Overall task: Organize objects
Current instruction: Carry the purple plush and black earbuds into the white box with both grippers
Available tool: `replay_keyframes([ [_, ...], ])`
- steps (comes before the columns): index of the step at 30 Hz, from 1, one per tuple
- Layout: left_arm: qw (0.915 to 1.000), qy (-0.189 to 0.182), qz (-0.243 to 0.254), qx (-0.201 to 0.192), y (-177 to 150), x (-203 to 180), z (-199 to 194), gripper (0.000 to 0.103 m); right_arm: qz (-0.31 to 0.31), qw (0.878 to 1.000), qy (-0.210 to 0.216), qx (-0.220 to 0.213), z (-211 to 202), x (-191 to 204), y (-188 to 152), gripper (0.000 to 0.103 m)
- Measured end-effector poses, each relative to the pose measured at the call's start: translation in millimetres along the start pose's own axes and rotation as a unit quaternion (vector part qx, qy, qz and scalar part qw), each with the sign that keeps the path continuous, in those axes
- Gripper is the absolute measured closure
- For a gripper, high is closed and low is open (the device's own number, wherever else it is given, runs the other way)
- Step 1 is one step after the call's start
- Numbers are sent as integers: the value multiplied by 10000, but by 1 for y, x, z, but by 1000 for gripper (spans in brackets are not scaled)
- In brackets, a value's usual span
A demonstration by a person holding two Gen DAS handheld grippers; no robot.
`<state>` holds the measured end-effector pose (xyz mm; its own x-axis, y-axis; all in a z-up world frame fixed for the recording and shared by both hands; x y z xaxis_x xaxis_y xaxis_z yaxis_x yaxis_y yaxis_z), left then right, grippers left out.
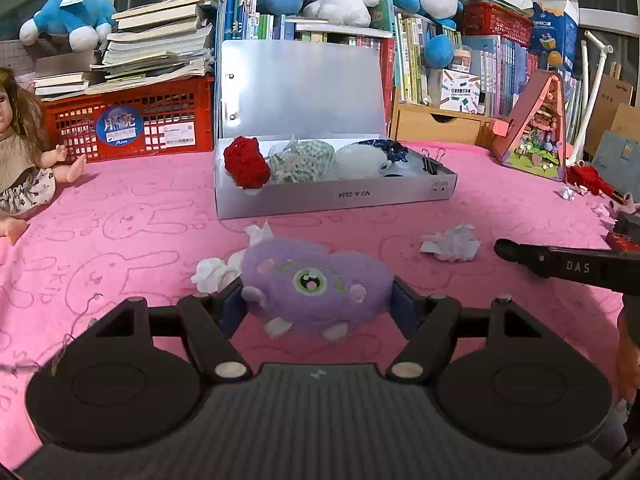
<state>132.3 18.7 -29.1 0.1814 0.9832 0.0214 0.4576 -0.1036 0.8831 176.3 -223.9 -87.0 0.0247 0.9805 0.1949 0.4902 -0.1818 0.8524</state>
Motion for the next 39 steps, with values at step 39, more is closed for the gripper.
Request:
replay_keyframes([
  [39,9996,-132,7,-244,71,2,40,27,-127,9980,607,151,17,15,51,67],
])
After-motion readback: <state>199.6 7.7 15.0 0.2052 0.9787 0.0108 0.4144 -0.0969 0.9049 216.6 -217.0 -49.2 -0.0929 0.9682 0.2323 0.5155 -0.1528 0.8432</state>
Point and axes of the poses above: each gripper's, at about its wrist camera, not at the fingertips, and z roughly the way its jaws point, x to its left, y to its top, the point moved 9 cm from there along z, roughly the way its jaws point, and after that the axes turned 4 degrees about z, right-handed, at the moved point
